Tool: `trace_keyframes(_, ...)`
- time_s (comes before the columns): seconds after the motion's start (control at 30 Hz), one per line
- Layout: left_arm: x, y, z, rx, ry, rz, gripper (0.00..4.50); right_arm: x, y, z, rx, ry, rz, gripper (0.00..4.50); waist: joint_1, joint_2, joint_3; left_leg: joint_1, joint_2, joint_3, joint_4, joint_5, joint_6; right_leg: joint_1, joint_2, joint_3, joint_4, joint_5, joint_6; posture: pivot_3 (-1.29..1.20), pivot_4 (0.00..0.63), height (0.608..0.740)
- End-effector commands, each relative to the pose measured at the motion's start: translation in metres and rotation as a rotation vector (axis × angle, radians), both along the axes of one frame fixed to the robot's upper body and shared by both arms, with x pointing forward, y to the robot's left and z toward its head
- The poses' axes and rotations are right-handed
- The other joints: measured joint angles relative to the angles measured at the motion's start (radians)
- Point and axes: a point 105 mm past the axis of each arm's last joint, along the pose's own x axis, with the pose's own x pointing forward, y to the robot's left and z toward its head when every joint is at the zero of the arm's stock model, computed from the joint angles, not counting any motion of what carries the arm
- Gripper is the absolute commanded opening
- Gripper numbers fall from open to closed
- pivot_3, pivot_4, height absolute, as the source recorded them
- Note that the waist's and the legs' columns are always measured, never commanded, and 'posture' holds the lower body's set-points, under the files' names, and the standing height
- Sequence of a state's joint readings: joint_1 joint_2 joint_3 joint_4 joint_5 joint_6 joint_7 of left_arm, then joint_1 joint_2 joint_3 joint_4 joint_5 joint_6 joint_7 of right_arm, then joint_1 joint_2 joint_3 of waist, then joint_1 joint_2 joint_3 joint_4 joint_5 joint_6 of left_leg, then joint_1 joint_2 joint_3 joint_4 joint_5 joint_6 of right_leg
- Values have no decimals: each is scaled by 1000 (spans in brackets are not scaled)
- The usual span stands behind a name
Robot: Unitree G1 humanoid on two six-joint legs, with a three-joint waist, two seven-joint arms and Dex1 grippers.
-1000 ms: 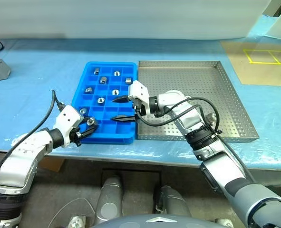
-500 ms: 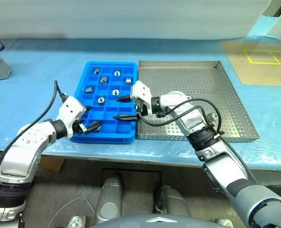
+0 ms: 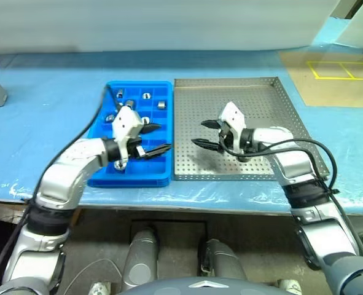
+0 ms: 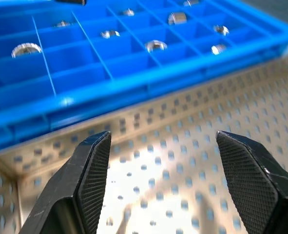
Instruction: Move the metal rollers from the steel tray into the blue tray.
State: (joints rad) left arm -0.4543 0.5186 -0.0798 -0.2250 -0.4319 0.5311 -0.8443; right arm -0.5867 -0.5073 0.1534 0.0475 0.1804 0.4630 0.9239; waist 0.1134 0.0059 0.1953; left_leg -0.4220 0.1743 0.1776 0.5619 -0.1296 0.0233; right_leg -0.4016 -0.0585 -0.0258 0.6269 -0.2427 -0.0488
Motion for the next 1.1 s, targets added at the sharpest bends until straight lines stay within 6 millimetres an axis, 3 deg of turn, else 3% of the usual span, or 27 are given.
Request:
trace_keyframes(0.03,3,-13,11,-12,-60,-51,3764,-13,-18,15,4,-44,-38,3529,-13,0,0,0,0,0,0,0,0,0,0,0,0,0,0,-78,150,740)
trace_keyframes(0.1,4,-20,9,-21,-52,-79,3764,-20,-34,9,-30,-27,-83,3529,-19,0,0,1,0,0,0,0,0,1,0,0,0,0,0,-106,150,740)
trace_keyframes(0.23,4,-25,3,-16,-41,-105,3764,-17,-68,3,-83,-21,-213,3529,-40,0,0,2,0,1,0,-2,3,3,0,1,-1,0,0,-138,150,740)
trace_keyframes(0.3,6,-28,2,-16,-41,-112,3764,-18,-76,-3,-105,-10,-234,3529,-48,1,0,3,0,1,1,-2,4,3,0,0,0,0,0,-145,150,740)
trace_keyframes(0.73,14,-25,-6,17,-52,-90,3764,-1,-83,-22,-86,30,-298,3529,-69,1,0,6,0,1,2,-3,5,7,0,0,-1,0,0,-138,150,740)
trace_keyframes(1.1,15,-20,-10,17,-44,-65,3764,1,-80,-37,-99,76,-269,3529,-68,1,0,6,0,1,3,-3,6,7,0,0,-1,0,0,-114,150,740)
